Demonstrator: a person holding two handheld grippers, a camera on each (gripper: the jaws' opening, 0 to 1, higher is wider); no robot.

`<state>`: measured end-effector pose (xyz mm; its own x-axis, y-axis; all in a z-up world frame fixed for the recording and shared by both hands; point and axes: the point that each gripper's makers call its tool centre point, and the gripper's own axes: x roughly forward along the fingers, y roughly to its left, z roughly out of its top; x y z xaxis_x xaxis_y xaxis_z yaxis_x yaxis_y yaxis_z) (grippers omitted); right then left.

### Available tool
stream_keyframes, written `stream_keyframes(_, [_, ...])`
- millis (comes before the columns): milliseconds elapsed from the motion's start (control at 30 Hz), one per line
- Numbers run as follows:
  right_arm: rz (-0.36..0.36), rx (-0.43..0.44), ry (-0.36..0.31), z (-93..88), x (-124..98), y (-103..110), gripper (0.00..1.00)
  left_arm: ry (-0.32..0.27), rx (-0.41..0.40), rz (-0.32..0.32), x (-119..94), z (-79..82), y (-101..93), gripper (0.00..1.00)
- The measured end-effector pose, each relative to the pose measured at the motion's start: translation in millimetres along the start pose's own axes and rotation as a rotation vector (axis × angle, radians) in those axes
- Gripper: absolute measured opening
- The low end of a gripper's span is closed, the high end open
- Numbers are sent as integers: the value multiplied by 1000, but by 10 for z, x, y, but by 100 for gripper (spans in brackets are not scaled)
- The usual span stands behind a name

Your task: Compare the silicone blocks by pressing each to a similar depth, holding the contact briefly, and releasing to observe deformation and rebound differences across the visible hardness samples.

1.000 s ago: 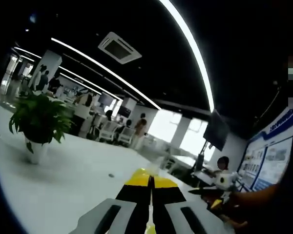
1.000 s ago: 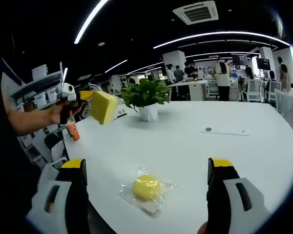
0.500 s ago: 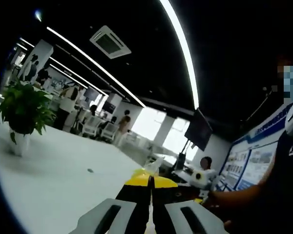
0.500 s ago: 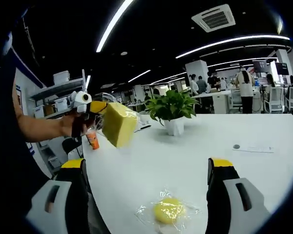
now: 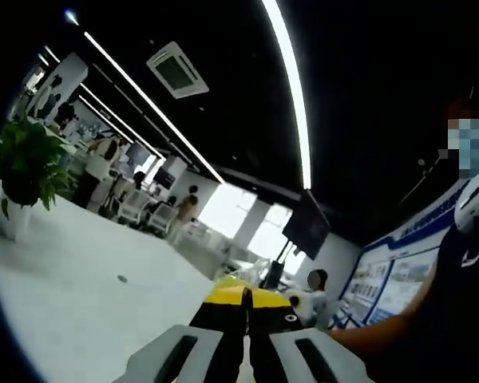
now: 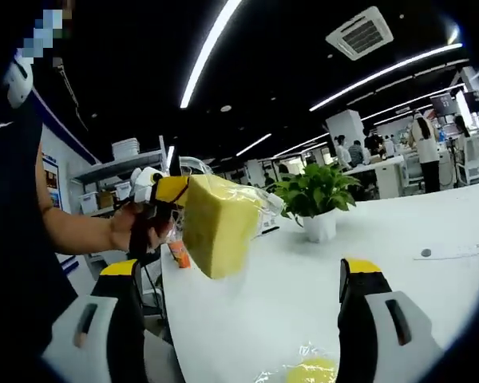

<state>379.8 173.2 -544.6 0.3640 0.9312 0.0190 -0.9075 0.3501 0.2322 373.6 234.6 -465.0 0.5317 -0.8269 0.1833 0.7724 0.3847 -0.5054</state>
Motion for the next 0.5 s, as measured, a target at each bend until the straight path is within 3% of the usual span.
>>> stream_keyframes(67, [14,1,1,6,54,38,96,2,-7,-15,17,-15,-33,0])
stream_keyframes(267, [39,13,-15,50,141,75,83,-1,-24,-43,77,-26,-86,0])
stream_keyframes(500, [79,44,-24,41,194,156,62,-10,-37,-65,104,-9,-147,0])
